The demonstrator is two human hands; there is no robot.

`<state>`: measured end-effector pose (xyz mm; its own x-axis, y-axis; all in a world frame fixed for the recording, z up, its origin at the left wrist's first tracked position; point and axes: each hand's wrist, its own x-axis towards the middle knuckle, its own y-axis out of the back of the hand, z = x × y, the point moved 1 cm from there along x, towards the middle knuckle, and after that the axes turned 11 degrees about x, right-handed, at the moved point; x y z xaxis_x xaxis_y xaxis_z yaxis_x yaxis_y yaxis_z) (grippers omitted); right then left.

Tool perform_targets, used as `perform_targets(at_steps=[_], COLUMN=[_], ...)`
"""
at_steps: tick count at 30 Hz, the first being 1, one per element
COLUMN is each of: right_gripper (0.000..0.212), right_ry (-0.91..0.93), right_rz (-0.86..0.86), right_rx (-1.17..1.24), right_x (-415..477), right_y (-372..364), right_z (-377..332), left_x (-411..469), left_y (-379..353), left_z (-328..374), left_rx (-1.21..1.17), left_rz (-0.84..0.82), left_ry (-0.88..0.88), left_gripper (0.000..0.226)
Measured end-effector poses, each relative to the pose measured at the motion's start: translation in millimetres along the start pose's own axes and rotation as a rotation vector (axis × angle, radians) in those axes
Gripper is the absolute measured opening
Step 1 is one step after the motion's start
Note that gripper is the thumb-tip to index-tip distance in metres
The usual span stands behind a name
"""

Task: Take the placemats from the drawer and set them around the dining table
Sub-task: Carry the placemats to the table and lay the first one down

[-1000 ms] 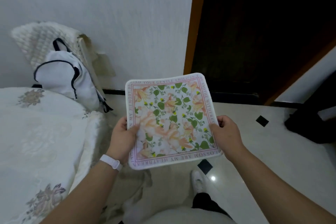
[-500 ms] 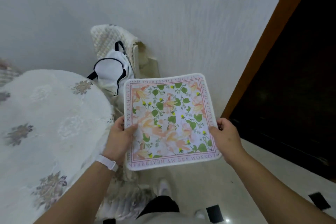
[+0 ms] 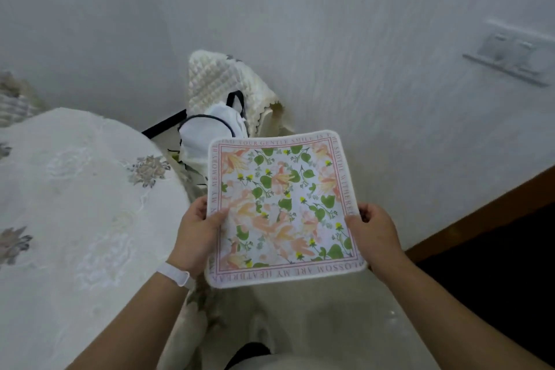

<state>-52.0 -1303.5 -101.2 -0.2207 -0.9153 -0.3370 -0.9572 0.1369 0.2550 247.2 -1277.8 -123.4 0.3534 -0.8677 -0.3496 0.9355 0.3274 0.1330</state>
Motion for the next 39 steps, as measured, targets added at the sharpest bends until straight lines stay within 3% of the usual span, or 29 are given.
perform_targets(at_steps=[12, 26, 39], right_gripper=[0.004, 0.004, 0.006], right_ry=[0.083, 0.191, 0.169], right_rz=[-0.28, -0.846, -1.2], right_rx=[-0.131, -0.295, -0.433], right_x=[126, 286, 269], right_y=[-119, -289, -394], right_z=[-77, -160, -157], left_x=[91, 163, 134], left_y=[51, 64, 100], left_z=[26, 49, 31], left_rx=[-0.122, -0.183, -0.207], left_rz=[0.239, 0.829, 1.116], left_ry=[0.06, 0.254, 0.356], left_gripper=[0.021, 0.018, 0.016])
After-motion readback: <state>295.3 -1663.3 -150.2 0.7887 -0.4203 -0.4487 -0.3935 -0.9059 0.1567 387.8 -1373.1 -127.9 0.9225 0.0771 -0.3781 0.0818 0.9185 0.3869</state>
